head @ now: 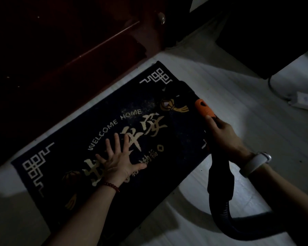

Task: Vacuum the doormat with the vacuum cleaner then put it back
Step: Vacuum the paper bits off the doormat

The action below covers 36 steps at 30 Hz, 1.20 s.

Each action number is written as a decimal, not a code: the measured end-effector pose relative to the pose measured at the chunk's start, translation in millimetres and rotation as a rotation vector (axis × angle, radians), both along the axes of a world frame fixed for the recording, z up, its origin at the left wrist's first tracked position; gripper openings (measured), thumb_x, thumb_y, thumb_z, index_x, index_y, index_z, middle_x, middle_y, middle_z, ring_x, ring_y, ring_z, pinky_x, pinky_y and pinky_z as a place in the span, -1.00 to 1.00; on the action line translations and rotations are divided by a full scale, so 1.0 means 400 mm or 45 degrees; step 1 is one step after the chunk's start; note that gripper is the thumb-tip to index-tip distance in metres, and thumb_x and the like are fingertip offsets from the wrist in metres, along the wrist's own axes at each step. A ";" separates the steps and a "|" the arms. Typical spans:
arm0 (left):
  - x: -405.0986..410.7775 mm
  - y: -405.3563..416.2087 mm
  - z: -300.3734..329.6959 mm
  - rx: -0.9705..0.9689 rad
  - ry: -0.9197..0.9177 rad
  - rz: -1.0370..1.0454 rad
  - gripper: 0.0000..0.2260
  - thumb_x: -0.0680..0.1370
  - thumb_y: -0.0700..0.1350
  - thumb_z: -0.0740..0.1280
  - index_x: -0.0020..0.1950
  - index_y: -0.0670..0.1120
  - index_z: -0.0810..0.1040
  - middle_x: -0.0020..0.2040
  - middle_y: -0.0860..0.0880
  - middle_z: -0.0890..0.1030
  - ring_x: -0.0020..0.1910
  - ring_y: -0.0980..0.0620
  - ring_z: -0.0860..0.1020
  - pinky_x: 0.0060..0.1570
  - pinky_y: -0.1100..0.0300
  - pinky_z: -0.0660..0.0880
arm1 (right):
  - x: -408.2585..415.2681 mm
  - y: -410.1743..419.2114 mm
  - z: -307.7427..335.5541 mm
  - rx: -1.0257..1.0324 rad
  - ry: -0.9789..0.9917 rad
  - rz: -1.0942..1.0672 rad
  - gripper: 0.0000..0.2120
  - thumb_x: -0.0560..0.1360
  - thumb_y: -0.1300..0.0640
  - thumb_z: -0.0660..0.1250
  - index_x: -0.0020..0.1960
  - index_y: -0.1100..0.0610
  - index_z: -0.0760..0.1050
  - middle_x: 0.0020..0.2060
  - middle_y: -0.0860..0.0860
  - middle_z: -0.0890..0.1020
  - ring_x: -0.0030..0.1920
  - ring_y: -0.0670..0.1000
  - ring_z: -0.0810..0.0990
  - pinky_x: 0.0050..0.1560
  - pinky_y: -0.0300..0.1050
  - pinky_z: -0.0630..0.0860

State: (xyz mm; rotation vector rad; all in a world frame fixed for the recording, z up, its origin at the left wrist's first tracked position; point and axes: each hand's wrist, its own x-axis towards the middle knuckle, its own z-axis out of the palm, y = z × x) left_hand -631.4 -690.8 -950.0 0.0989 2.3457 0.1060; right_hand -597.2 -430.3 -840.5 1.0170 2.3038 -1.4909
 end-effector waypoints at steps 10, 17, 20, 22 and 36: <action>0.003 0.001 0.000 -0.001 0.020 -0.006 0.09 0.27 0.43 0.31 0.45 0.12 -0.41 0.44 -0.02 -0.49 0.44 -0.19 -0.42 0.33 -0.40 -0.18 | 0.074 -0.027 0.001 -0.024 0.009 0.133 -0.69 0.56 -0.08 0.14 0.03 0.17 0.44 -0.44 0.12 0.56 -0.55 0.07 0.53 -0.52 -0.06 0.51; 0.001 0.000 -0.001 -0.005 0.010 -0.004 0.09 0.27 0.42 0.32 0.45 0.12 -0.41 0.44 -0.02 -0.50 0.44 -0.19 -0.42 0.33 -0.40 -0.17 | -0.060 0.018 0.010 0.098 0.084 0.014 -0.60 0.55 -0.15 0.15 0.04 0.19 0.46 -0.33 0.11 0.54 -0.35 0.16 0.55 -0.22 0.13 0.55; 0.000 -0.001 -0.001 -0.003 0.009 0.000 0.10 0.27 0.42 0.32 0.45 0.13 -0.42 0.44 -0.01 -0.50 0.43 -0.18 -0.43 0.33 -0.40 -0.18 | -0.057 0.002 -0.005 0.113 0.007 0.120 -0.64 0.56 -0.13 0.13 0.08 0.15 0.46 -0.28 0.09 0.56 -0.27 0.15 0.57 -0.17 0.06 0.53; 0.001 0.000 -0.002 0.005 0.005 -0.001 0.10 0.26 0.43 0.32 0.45 0.13 -0.42 0.44 -0.02 -0.50 0.44 -0.19 -0.42 0.33 -0.40 -0.18 | -0.023 -0.011 -0.015 0.085 -0.022 0.130 -0.67 0.56 -0.12 0.13 0.07 0.13 0.45 -0.33 0.06 0.53 -0.29 0.13 0.54 -0.20 0.04 0.51; 0.003 0.003 0.005 -0.024 0.019 -0.013 0.08 0.28 0.43 0.31 0.46 0.12 -0.40 0.45 -0.03 -0.49 0.44 -0.19 -0.41 0.33 -0.39 -0.16 | 0.007 -0.105 -0.055 0.257 0.024 0.354 -0.75 0.55 -0.11 0.16 -0.02 0.09 0.34 -0.36 -0.01 0.51 -0.42 -0.05 0.49 -0.54 -0.38 0.36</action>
